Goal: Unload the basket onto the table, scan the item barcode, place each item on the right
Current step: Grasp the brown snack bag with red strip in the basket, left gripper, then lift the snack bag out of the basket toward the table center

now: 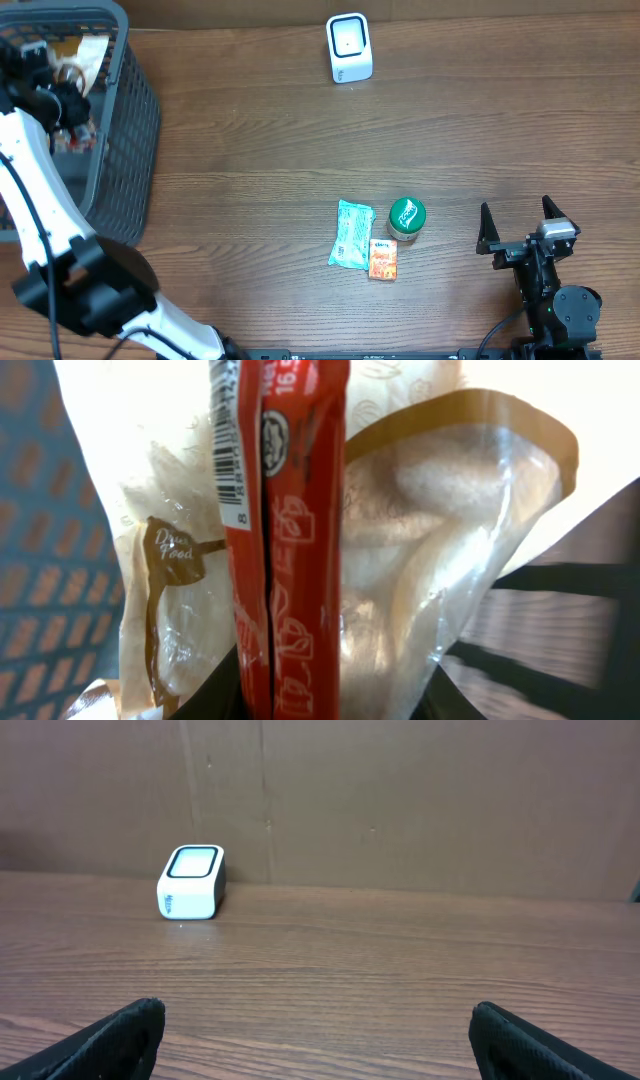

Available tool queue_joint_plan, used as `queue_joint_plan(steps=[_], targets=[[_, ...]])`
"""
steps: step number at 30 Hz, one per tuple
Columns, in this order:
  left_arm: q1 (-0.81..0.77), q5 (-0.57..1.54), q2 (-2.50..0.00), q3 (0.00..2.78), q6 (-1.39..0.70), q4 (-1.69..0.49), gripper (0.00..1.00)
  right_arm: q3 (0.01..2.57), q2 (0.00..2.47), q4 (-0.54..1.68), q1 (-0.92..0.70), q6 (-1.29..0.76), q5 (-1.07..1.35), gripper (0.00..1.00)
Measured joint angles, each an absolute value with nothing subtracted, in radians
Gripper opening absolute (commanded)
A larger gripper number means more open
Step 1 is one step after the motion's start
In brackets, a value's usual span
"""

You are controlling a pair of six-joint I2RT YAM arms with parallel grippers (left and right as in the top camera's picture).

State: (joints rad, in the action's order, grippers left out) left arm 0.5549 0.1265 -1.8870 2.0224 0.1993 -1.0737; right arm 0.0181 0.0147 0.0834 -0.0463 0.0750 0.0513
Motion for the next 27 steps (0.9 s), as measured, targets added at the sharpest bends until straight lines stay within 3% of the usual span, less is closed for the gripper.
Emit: queue_joint_plan(steps=[13, 19, 27], targets=[[0.380, 0.019, -1.485, 2.041, 0.022, -1.190, 0.04, 0.018, 0.015, 0.083, -0.046, 0.075, 0.051, 1.00], [0.239, 0.033, -1.466, 2.016, -0.032, -1.364, 0.04, 0.018, 0.015, 0.083, -0.046, 0.075, 0.052, 1.00], [0.025, 0.041, -1.482, 1.717, -0.127, -1.349, 0.04, 0.018, 0.015, 0.083, -0.046, 0.075, 0.051, 1.00]])
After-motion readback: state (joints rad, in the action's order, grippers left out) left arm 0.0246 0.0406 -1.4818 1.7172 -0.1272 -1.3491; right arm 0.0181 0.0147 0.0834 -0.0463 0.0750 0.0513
